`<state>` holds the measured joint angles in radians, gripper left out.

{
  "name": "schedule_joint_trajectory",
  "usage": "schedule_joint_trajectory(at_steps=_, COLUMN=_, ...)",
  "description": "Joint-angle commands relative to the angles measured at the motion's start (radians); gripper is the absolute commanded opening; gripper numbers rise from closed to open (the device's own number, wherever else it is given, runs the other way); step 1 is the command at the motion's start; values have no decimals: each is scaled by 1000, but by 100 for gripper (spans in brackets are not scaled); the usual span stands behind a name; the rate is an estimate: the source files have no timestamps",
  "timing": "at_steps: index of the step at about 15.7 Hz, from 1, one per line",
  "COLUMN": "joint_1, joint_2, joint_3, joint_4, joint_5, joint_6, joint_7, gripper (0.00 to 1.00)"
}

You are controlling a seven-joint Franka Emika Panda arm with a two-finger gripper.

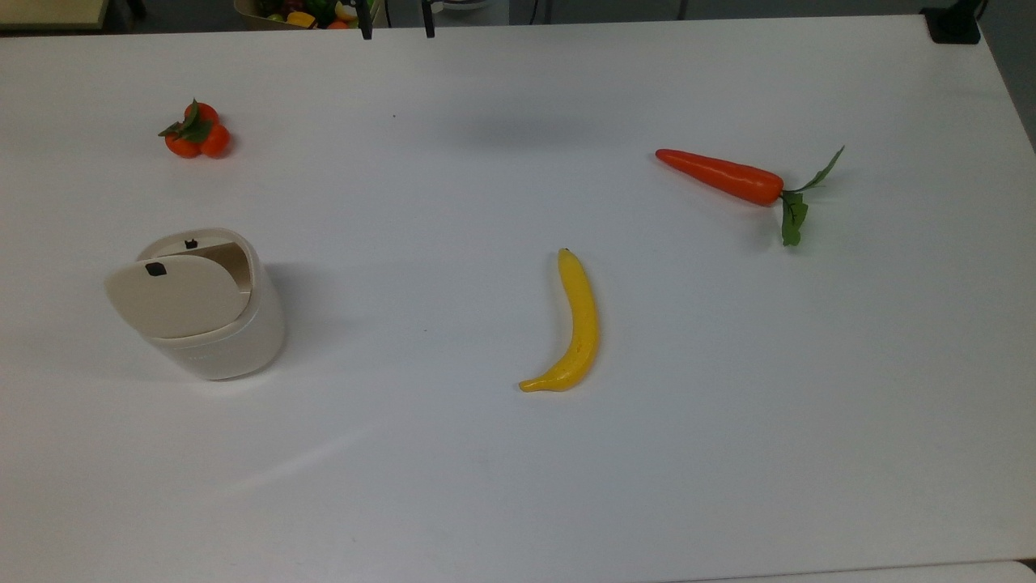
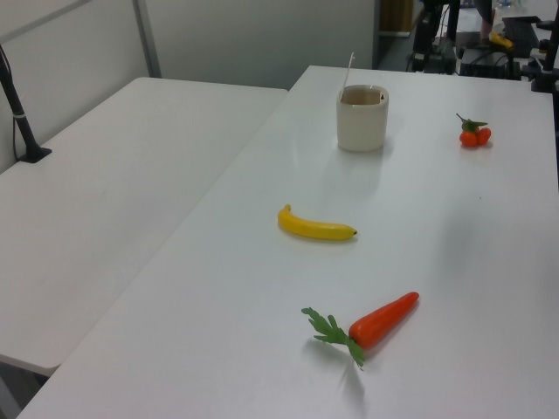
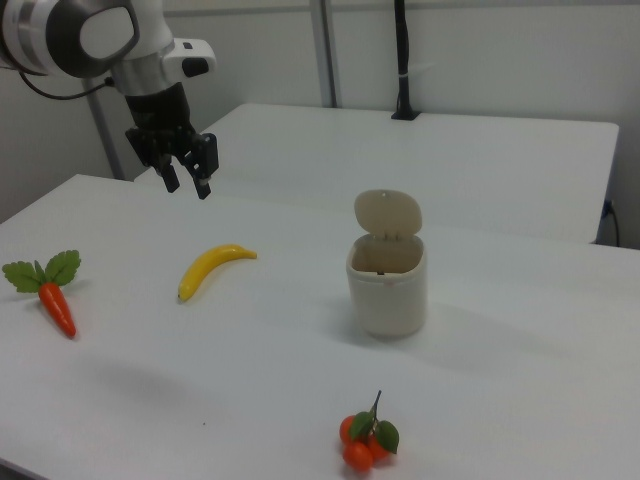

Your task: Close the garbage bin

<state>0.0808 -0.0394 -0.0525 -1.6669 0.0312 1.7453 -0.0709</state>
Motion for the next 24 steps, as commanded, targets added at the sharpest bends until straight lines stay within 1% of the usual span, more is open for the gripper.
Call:
schedule_joint_trajectory(at_steps=1, joint_1=2, joint_2=-7, joint_3=-6, joint_4=-16, joint_5=3, joint_6=28, joint_7=-24, gripper=38)
schedule_joint_trajectory(at_steps=4, joint_1=2, joint_2=-7, joint_3=-6, joint_4=-20, joint_5=4, joint_6=55, joint_7=-26, gripper=27)
schedule_joint_trajectory(at_steps=6, joint_1=2, joint_2=-5, joint_3=-6, joint_4=-22, joint_5=3, joint_6=69, joint_7=-30, gripper=16)
schedule_joint_trajectory(at_steps=9, joint_1=2, joint_2=-2, joint_3=-6, joint_4=-22, joint_5=4, joint_6=69, joint_7=-41, gripper=14)
schedule_joint_trajectory(at_steps=12, joint_1=-3, joint_2=4, joint_3=-6, joint_4=-24, joint_5=13, joint_6=71, joint_7=-41, gripper=0)
schedule_joint_trajectory(at_steps=14, joint_1=-15, joint_2=4, joint_3=-6, joint_4=-22, joint_5=47, joint_6=71, joint_7=-41, gripper=0)
schedule_joint_trajectory(at_steps=18, joint_1=-16, joint_2=9, joint_3=-6, joint_4=-19, joint_5=52, joint_6=74, joint_7=-43, gripper=0)
schedule_joint_trajectory(at_steps=24, joint_1=-44, joint_2=41, joint_3=-6, joint_4=-16, joint_5=64, joint_6=232, joint_7=-29, gripper=0)
